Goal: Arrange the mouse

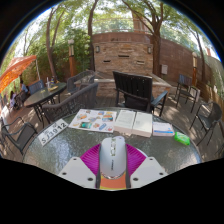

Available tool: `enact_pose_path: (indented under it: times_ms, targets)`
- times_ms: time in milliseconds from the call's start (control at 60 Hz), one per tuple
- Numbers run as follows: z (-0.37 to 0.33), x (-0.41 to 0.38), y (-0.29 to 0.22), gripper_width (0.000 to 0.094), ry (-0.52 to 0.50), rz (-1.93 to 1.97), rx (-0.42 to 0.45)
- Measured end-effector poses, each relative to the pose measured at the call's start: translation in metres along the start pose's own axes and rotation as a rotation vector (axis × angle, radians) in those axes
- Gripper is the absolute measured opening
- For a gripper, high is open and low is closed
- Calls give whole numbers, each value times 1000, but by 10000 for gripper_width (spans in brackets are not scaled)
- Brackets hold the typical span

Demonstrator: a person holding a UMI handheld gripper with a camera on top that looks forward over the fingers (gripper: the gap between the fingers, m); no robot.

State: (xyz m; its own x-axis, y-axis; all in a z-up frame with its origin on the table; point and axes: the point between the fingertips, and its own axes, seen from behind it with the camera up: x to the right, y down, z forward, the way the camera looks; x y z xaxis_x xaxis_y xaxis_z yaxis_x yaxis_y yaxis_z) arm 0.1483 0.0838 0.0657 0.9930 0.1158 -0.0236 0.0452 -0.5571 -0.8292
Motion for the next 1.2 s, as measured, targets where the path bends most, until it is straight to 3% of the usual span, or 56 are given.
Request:
enact_pose_path:
  times_ms: [50,233,267,333,750,950,1200]
  targets:
    - [12,6,22,344,1,-16,-55]
    - [35,15,74,516,-17,-7,-144]
    - [33,18,73,594,-1,-15,-140]
    - [20,17,65,864,10,-29,-131]
    - [-181,-14,22,860,125,-37,-48]
    - [-280,-43,36,872,168,-26,-29]
    - [-334,-61,57,858,195,-25,-18]
